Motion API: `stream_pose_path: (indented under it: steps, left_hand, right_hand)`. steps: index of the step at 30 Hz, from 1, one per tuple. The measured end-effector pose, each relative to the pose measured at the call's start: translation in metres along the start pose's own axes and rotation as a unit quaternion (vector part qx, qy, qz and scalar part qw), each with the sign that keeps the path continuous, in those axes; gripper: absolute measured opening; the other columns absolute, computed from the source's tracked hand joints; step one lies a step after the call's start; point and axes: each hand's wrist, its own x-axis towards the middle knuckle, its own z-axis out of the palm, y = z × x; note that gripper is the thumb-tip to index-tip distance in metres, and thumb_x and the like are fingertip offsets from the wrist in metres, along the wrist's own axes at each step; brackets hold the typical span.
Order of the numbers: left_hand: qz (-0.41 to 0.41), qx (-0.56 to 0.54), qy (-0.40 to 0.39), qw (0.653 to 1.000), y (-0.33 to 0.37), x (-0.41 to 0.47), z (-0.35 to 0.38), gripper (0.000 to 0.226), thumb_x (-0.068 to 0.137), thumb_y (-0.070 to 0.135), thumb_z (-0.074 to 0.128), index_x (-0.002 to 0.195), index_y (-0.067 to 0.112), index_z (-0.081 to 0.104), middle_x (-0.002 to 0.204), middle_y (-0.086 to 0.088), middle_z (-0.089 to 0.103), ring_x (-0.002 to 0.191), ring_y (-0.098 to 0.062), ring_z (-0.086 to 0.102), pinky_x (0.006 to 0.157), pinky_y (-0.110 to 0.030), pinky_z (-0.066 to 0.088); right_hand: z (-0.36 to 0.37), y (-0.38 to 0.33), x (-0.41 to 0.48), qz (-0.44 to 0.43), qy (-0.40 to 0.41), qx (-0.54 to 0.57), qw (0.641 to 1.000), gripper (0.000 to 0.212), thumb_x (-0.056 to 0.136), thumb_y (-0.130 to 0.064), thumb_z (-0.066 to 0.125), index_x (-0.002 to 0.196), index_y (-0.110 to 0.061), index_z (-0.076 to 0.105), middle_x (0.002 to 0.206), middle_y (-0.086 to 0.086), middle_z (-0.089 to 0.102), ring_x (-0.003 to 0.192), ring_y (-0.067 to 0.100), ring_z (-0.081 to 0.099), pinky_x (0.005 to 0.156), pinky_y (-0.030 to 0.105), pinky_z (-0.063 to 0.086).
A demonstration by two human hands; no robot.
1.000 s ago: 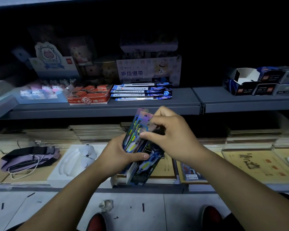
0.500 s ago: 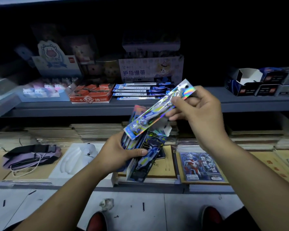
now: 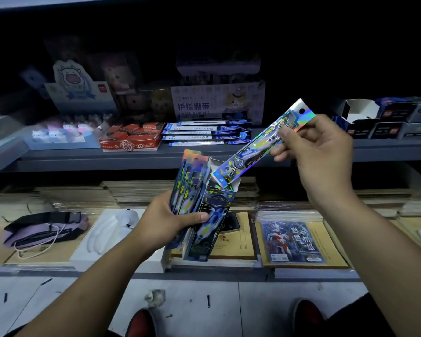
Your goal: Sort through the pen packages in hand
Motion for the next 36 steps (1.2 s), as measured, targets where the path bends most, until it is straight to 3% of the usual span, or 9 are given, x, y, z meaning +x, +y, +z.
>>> stream_pose_path:
  steps: [11, 15, 17, 19, 22, 25, 29, 36]
  left_hand:
    - [-0.008, 0.016, -0.006, 1.000, -0.002, 0.001, -0.002, 0.027, 0.080, 0.007, 0.082, 0.099, 0.013, 0.065, 0.055, 0.008, 0.068, 0.039, 0.000, 0.057, 0.041, -0.010, 0.043]
    - [0.006, 0.047, -0.007, 0.999, -0.003, 0.002, 0.000, 0.034, 0.074, 0.016, 0.088, 0.101, 0.019, 0.067, 0.077, 0.009, 0.077, 0.062, -0.002, 0.071, 0.057, -0.014, 0.050]
    - [0.010, 0.041, -0.015, 0.999, -0.004, 0.002, 0.001, 0.030, 0.076, 0.011, 0.086, 0.098, 0.017, 0.066, 0.064, 0.010, 0.072, 0.049, 0.001, 0.064, 0.048, -0.010, 0.045]
    - [0.012, 0.037, -0.017, 0.999, -0.005, 0.002, 0.001, 0.030, 0.078, 0.009, 0.084, 0.100, 0.014, 0.065, 0.059, 0.010, 0.070, 0.044, 0.001, 0.060, 0.045, -0.009, 0.043]
    - [0.023, 0.062, -0.012, 0.998, -0.007, 0.004, -0.002, 0.039, 0.074, 0.018, 0.088, 0.107, 0.017, 0.068, 0.084, 0.009, 0.079, 0.069, -0.002, 0.073, 0.061, -0.016, 0.054]
    - [0.029, 0.084, -0.017, 0.996, -0.011, 0.005, -0.004, 0.045, 0.073, 0.021, 0.090, 0.112, 0.022, 0.069, 0.101, 0.010, 0.079, 0.092, -0.007, 0.075, 0.083, -0.029, 0.060]
    - [0.033, 0.083, -0.020, 0.996, -0.014, 0.007, -0.003, 0.045, 0.073, 0.017, 0.090, 0.114, 0.020, 0.069, 0.104, 0.009, 0.079, 0.095, -0.008, 0.075, 0.087, -0.031, 0.060]
    - [0.033, 0.081, -0.017, 0.996, -0.016, 0.008, -0.005, 0.046, 0.073, 0.017, 0.090, 0.113, 0.021, 0.069, 0.102, 0.009, 0.079, 0.094, -0.008, 0.075, 0.088, -0.033, 0.059]
  right_hand:
    - [0.002, 0.005, -0.006, -0.033, -0.026, -0.050, 0.998, 0.003, 0.099, -0.004, 0.064, 0.097, -0.005, 0.062, 0.071, 0.011, 0.070, 0.063, 0.028, 0.071, 0.062, 0.037, 0.060]
    - [0.011, 0.004, -0.017, -0.043, -0.069, -0.097, 0.992, 0.007, 0.097, -0.007, 0.067, 0.094, -0.012, 0.065, 0.072, 0.005, 0.069, 0.063, 0.018, 0.073, 0.057, 0.028, 0.058]
    - [0.016, 0.006, -0.023, -0.055, -0.094, -0.147, 0.983, 0.006, 0.096, -0.010, 0.069, 0.095, -0.006, 0.064, 0.073, 0.008, 0.067, 0.060, 0.013, 0.071, 0.052, 0.029, 0.056]
    - [0.020, 0.010, -0.028, -0.071, -0.133, -0.232, 0.961, 0.014, 0.095, -0.017, 0.071, 0.091, -0.007, 0.062, 0.069, 0.007, 0.064, 0.059, 0.016, 0.066, 0.054, 0.040, 0.055]
    - [0.030, 0.014, -0.038, -0.067, -0.218, -0.346, 0.910, 0.022, 0.093, -0.030, 0.071, 0.084, -0.013, 0.060, 0.077, -0.003, 0.056, 0.068, 0.015, 0.056, 0.063, 0.038, 0.050]
    - [0.037, 0.017, -0.044, -0.048, -0.249, -0.365, 0.896, 0.022, 0.094, -0.037, 0.067, 0.082, -0.020, 0.061, 0.085, -0.007, 0.052, 0.076, 0.015, 0.056, 0.070, 0.042, 0.052]
    - [0.035, 0.017, -0.042, -0.033, -0.219, -0.321, 0.921, 0.004, 0.096, -0.025, 0.068, 0.095, -0.025, 0.064, 0.080, -0.012, 0.061, 0.066, 0.005, 0.053, 0.067, 0.040, 0.053]
    - [0.039, 0.024, -0.047, -0.069, -0.247, -0.395, 0.882, 0.013, 0.097, -0.035, 0.065, 0.097, -0.025, 0.072, 0.089, -0.009, 0.068, 0.086, 0.016, 0.063, 0.074, 0.041, 0.055]
